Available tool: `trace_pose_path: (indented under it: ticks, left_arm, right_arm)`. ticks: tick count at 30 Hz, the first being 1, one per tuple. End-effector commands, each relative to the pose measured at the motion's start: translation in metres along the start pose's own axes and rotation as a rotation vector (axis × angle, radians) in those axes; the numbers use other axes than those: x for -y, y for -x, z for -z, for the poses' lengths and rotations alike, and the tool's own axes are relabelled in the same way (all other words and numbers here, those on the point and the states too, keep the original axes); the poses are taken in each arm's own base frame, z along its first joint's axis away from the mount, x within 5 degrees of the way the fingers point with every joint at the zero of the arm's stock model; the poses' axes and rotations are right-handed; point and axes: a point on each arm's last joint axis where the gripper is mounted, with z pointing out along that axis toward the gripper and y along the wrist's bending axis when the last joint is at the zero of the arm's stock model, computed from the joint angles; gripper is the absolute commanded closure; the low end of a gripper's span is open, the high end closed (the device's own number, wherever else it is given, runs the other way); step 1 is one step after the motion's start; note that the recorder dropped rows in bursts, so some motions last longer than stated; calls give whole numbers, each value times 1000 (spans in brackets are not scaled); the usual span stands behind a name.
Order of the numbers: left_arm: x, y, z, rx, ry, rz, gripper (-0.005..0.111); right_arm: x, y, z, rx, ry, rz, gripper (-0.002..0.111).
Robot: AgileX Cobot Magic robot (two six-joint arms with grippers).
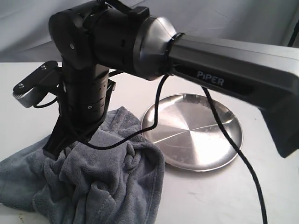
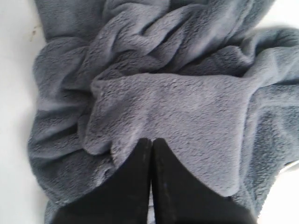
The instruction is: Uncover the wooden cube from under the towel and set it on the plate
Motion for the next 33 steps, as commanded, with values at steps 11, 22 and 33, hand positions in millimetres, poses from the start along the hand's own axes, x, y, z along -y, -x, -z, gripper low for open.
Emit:
trace_pose_path:
  ticks: [11,22,33]
  left_arm:
    - [0,-1,0,2,0,2,107]
    - [0,-1,0,2,0,2,107]
    - [0,-1,0,2,0,2,107]
  right_arm:
    - [97,-27,11,27,-6,-265,108]
    - [110,-69,24,-76,-86,-264,108]
    - [64,-120,43,-155,-7,-233,108]
